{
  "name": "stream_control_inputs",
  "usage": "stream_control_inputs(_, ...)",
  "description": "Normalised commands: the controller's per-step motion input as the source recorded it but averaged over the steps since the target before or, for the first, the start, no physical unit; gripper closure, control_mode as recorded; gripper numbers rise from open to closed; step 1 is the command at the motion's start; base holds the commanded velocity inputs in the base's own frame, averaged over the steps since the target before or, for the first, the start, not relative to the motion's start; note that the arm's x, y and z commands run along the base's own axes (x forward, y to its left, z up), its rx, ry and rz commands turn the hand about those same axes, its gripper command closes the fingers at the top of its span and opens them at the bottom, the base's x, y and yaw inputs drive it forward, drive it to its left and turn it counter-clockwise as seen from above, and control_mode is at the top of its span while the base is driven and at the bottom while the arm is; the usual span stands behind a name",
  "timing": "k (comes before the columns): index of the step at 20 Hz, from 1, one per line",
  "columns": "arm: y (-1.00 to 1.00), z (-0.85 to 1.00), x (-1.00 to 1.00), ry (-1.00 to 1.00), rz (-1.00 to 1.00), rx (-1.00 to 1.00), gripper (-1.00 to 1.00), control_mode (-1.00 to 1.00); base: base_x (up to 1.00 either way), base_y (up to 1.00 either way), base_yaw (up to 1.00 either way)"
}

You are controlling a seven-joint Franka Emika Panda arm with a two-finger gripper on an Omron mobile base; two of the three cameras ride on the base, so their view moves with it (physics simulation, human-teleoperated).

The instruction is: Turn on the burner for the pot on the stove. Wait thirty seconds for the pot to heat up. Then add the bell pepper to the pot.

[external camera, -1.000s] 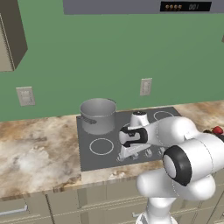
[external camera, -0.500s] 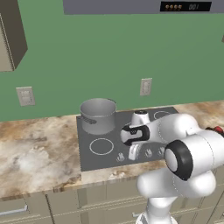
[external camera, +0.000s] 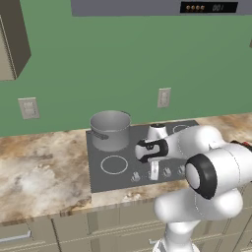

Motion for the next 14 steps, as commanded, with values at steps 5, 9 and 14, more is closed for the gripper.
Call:
stream_control_inputs(5, 0.0, 0.29, -0.25, 0.0, 0.01, 0.0, -1.0, -1.0, 0.0, 0.0, 0.0)
stream_control_inputs(9, -0.03, 0.95, -0.39, -0.09, 0.0, 0.0, -1.0, -1.0, 0.0, 0.0, 0.0)
stream_control_inputs(14, -0.02, 1.0, -0.07, -0.06, 0.0, 0.05, -1.0, -1.0, 0.0, 0.0, 0.0)
